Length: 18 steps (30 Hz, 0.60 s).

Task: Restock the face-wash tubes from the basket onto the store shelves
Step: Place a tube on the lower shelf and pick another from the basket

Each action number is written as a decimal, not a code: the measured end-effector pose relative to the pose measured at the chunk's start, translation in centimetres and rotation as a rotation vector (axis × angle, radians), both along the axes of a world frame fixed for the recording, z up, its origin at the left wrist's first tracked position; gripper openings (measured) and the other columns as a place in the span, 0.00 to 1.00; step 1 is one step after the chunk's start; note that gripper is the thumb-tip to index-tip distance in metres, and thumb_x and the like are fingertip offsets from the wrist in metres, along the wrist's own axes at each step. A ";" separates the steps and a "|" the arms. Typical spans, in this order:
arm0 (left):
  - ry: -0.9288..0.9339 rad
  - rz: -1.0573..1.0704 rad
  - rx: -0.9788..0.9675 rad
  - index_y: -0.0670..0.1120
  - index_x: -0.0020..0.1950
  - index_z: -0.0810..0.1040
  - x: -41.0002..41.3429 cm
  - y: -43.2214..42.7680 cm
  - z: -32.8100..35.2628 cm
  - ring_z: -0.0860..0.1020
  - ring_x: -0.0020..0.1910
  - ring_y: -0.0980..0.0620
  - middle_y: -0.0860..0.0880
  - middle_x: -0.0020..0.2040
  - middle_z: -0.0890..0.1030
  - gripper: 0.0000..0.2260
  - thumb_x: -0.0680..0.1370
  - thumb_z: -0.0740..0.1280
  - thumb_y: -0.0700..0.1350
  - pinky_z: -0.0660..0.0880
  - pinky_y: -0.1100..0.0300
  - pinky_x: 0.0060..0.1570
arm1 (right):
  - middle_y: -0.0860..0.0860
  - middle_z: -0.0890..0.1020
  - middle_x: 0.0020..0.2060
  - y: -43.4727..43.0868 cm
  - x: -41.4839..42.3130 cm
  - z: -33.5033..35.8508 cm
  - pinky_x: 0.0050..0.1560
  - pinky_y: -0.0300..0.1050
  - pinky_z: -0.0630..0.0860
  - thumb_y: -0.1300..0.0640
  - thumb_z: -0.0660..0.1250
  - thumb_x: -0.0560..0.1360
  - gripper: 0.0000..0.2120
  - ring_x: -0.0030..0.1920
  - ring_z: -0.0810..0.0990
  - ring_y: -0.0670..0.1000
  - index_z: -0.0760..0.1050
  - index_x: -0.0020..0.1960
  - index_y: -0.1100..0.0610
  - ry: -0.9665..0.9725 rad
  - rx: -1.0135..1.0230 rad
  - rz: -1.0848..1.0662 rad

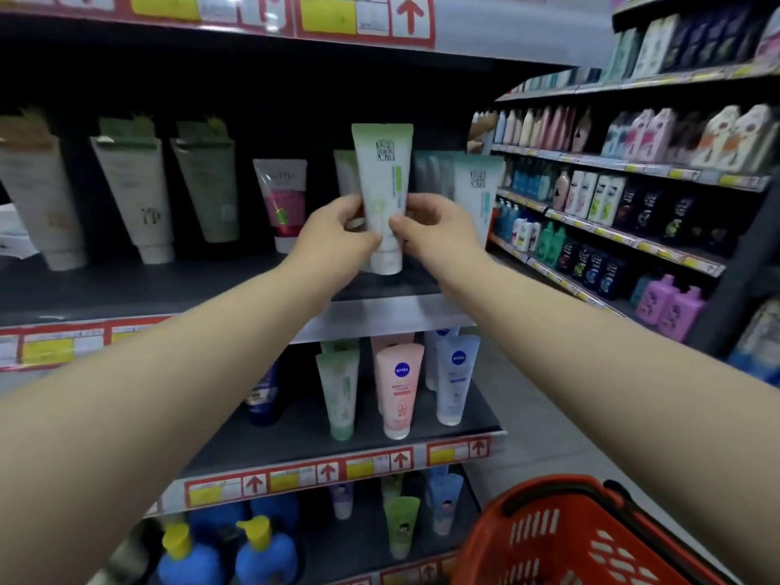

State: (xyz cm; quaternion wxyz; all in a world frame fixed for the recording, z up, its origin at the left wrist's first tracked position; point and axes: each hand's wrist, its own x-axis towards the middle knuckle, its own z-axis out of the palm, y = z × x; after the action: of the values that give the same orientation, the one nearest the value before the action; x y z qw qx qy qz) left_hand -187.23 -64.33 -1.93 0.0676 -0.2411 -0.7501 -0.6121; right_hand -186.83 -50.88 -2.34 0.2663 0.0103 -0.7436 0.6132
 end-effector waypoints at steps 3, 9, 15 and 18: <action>0.018 0.005 -0.051 0.51 0.67 0.73 -1.0 -0.2 -0.5 0.77 0.59 0.57 0.53 0.61 0.79 0.22 0.76 0.64 0.34 0.73 0.60 0.61 | 0.51 0.82 0.49 -0.1 -1.5 -0.9 0.59 0.51 0.78 0.66 0.68 0.74 0.12 0.53 0.81 0.50 0.77 0.56 0.58 -0.006 0.001 -0.001; -0.013 -0.005 -0.114 0.50 0.67 0.74 -2.2 -0.9 -1.8 0.77 0.57 0.59 0.55 0.60 0.79 0.22 0.75 0.64 0.34 0.72 0.63 0.59 | 0.56 0.83 0.52 -0.3 -3.4 -2.5 0.59 0.53 0.78 0.65 0.69 0.73 0.14 0.54 0.81 0.53 0.77 0.58 0.61 -0.041 0.042 -0.006; -0.049 -0.042 -0.147 0.50 0.67 0.73 -2.2 -1.2 -1.8 0.77 0.60 0.56 0.53 0.61 0.79 0.23 0.75 0.63 0.32 0.72 0.55 0.64 | 0.56 0.82 0.54 -0.1 -3.8 -2.6 0.59 0.54 0.77 0.61 0.70 0.73 0.15 0.55 0.81 0.53 0.75 0.59 0.60 -0.080 0.099 -0.015; -0.081 -0.052 -0.167 0.49 0.66 0.74 -1.4 -1.3 -1.5 0.77 0.60 0.56 0.53 0.61 0.79 0.22 0.75 0.63 0.31 0.71 0.54 0.66 | 0.55 0.82 0.53 0.0 -3.4 -2.5 0.59 0.54 0.77 0.61 0.70 0.73 0.14 0.54 0.81 0.52 0.75 0.58 0.59 -0.086 0.164 -0.041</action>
State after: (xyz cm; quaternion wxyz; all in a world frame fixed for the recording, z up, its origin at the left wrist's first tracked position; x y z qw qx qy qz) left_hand -188.67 -65.66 -3.42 0.0008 -0.2405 -0.7940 -0.5583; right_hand -190.22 -50.91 -4.82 0.2449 -0.0095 -0.8020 0.5447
